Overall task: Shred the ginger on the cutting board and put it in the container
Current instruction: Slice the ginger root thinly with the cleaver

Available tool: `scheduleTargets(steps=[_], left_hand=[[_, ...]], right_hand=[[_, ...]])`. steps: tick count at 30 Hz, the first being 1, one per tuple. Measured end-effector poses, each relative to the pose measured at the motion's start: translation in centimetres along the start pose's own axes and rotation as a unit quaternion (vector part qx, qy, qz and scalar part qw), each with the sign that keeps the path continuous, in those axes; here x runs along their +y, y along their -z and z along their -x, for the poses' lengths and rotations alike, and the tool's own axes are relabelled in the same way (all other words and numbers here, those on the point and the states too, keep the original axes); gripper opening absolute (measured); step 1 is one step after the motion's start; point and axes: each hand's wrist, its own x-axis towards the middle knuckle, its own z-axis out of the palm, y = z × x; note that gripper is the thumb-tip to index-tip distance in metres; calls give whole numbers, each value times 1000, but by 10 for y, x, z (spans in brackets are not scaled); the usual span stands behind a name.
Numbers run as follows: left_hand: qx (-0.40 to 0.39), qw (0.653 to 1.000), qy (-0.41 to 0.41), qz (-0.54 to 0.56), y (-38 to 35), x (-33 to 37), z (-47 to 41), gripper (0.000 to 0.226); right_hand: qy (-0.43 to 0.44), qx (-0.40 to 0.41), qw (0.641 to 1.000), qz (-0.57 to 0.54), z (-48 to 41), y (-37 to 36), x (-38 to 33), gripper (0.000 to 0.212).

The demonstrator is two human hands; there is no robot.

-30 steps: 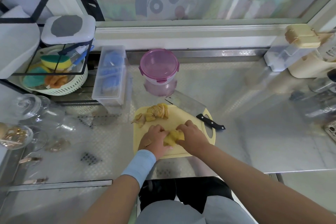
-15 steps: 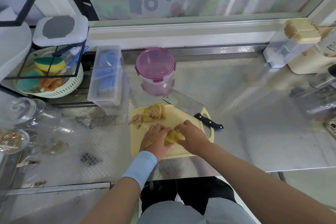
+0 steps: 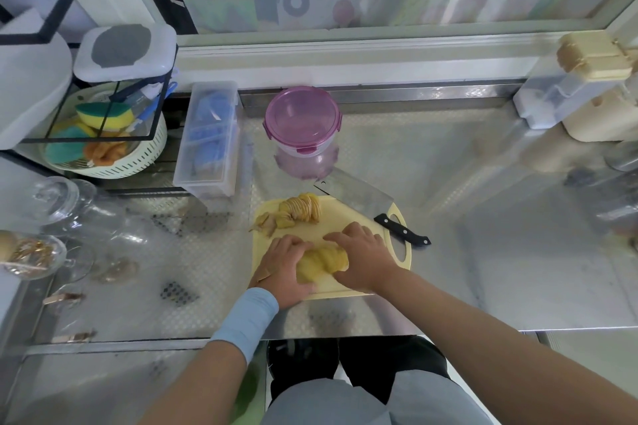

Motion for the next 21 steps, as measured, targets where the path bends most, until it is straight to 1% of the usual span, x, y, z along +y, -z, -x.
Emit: scheduleTargets(steps=[3, 5, 8, 10, 12, 14, 16, 17, 19, 21], left_hand=[[-5, 1000, 8, 26, 1, -7, 4, 63], [-3, 999, 12, 29, 1, -7, 5, 60], [7, 999, 14, 28, 1, -4, 6, 63], [6, 1000, 9, 16, 1, -3, 6, 62], [27, 1000, -1, 6, 2, -2, 6, 59], [87, 996, -7, 7, 7, -4, 1, 52], [141, 990, -1, -25, 16, -7, -12, 46], [152, 987, 5, -42, 23, -7, -20, 46], [142, 988, 17, -63, 36, -6, -38, 53], [104, 991, 23, -77, 45, -7, -53, 64]], right_hand=[[32, -17, 999, 15, -1, -1, -8, 57], [42, -22, 999, 11, -2, -2, -12, 50], [34, -24, 999, 9, -4, -3, -14, 52], [35, -36, 999, 19, -4, -2, -14, 52], [36, -51, 998, 19, -5, 1, -16, 58], [15, -37, 999, -16, -7, 7, -17, 65], [-23, 7, 998, -66, -16, 15, -19, 61], [-40, 27, 995, -86, -22, 20, -20, 57], [-68, 41, 990, -116, -37, 27, -21, 56], [-83, 29, 987, -133, -51, 33, -24, 60]])
